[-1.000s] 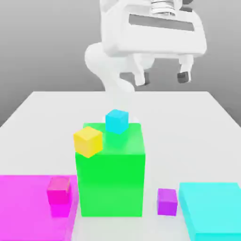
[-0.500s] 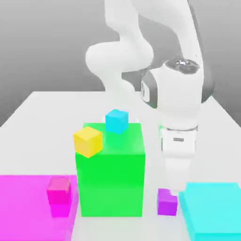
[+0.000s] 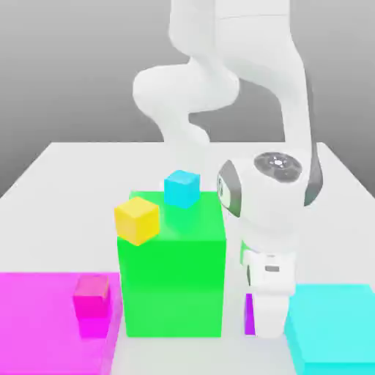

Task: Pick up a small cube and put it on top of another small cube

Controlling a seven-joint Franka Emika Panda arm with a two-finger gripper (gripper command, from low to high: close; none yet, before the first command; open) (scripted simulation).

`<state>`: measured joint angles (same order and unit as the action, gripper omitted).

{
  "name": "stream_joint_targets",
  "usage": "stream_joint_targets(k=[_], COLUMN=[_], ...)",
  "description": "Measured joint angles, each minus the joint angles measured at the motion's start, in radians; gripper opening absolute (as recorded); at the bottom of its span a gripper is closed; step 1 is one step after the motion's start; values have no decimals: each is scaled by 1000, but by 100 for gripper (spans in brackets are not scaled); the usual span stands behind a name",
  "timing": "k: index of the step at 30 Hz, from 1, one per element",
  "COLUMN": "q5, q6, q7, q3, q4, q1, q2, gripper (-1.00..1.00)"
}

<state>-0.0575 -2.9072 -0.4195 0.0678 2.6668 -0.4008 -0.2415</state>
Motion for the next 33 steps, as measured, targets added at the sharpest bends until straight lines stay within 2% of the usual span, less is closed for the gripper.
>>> stream_joint_targets(k=[3,8,14,18,22,27,33], q5=[11,-76,-82,-42,6,116,57], q6=[88,296,518,589,626,517,379], q7=[24,-68,-330,-532,-737,-968,-1056], q3=[9,41,143,221,299,341,348], q4=[13,-104,-226,-251,-253,-156,-118], q1=[-6,87,210,263,312,334,325], q2=[102,233,365,406,423,375,261], gripper=[-100,-100,-100,-100,-100,-100,-100])
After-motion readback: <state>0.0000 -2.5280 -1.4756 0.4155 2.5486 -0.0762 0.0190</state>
